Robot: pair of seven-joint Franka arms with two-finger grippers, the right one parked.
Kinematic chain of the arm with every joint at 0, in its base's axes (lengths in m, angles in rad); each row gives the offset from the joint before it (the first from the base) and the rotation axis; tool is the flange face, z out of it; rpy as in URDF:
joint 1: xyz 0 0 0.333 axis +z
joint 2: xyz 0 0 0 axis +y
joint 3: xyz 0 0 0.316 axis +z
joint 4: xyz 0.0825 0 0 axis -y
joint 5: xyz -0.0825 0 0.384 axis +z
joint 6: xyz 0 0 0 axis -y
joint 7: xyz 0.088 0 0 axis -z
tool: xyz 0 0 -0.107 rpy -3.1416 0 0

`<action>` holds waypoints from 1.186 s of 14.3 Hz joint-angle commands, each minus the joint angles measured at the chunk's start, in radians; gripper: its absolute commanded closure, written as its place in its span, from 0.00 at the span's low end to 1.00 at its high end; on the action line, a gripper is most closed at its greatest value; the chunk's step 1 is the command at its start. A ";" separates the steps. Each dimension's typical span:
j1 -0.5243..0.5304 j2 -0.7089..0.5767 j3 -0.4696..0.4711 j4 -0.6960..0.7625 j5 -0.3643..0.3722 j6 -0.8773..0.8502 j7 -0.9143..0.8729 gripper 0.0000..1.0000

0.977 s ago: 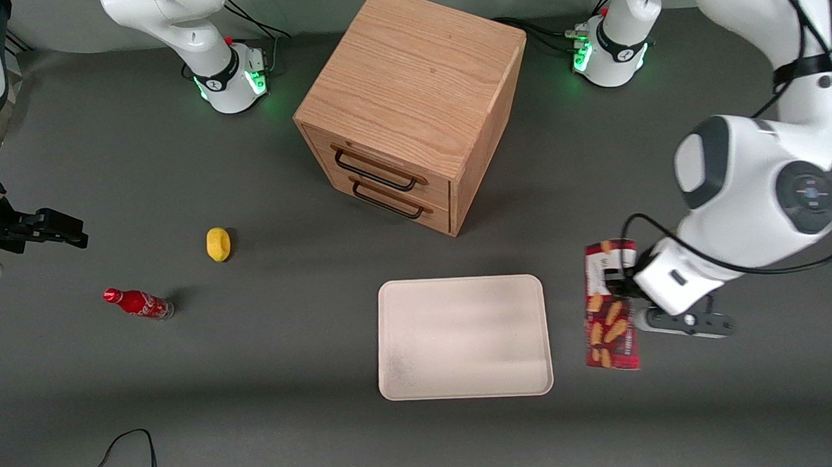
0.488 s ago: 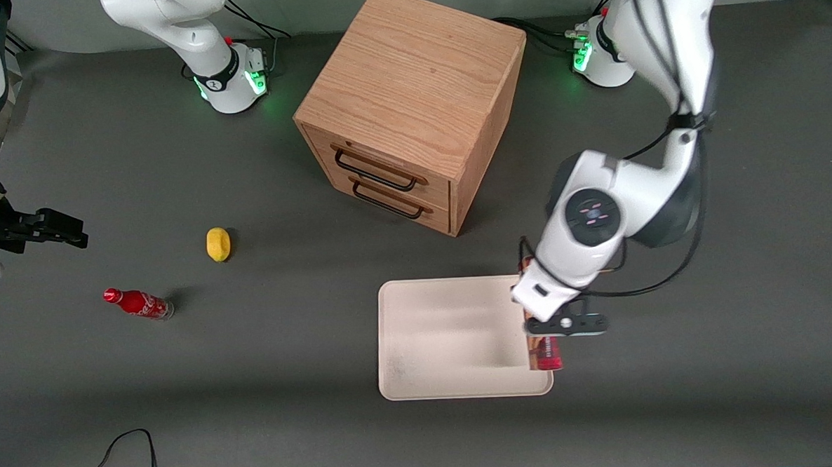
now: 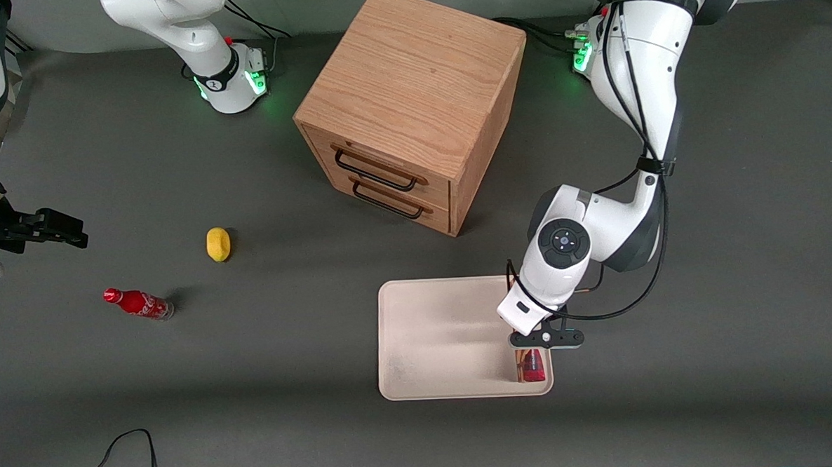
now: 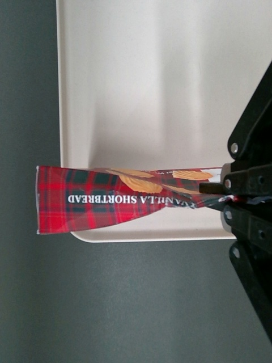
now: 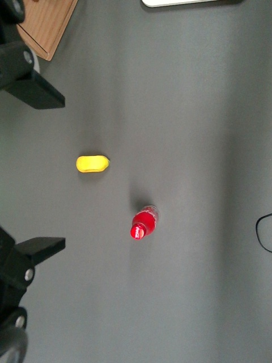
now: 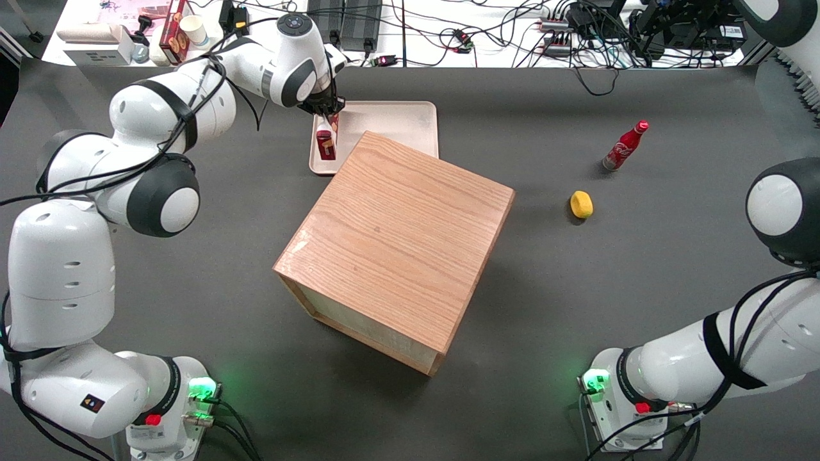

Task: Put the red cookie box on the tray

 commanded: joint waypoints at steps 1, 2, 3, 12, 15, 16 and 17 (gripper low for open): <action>-0.001 -0.019 0.008 -0.032 0.025 0.050 -0.005 0.01; 0.002 -0.034 0.008 -0.035 0.025 0.048 -0.005 0.00; 0.005 -0.056 0.010 -0.035 0.025 0.035 -0.008 0.00; 0.153 -0.510 0.010 -0.143 0.015 -0.420 0.105 0.00; 0.221 -0.661 0.008 -0.224 -0.023 -0.549 0.153 0.00; 0.257 -0.724 0.008 -0.276 -0.059 -0.558 0.209 0.00; 0.284 -0.775 0.008 -0.323 -0.063 -0.561 0.275 0.00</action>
